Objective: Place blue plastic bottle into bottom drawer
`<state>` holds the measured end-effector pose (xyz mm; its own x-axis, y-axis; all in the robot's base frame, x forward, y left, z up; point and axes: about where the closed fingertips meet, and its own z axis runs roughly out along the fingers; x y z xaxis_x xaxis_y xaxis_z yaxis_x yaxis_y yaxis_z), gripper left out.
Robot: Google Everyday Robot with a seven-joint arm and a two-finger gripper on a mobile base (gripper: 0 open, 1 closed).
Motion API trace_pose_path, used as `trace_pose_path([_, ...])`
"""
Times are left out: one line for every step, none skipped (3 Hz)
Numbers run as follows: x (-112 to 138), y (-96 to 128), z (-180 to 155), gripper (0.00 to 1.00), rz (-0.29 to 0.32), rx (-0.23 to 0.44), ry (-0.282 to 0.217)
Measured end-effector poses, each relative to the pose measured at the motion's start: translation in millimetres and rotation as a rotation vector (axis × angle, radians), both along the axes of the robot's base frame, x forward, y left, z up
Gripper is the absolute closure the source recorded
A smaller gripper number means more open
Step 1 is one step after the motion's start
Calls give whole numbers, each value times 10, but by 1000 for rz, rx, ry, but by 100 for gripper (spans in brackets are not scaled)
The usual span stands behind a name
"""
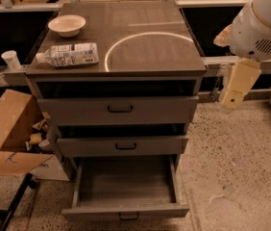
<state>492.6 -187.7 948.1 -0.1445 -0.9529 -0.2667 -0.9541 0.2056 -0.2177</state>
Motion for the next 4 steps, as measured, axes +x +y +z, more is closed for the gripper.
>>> trace_pose_path([1,2,0,0,1,0,0])
trace_pose_path([286,316,-90,0,89,7,-6])
trace_pose_path([916,1085,-230,0,260,58,-23])
trace_pose_path([1212,1559,-306,0,354,94,-29])
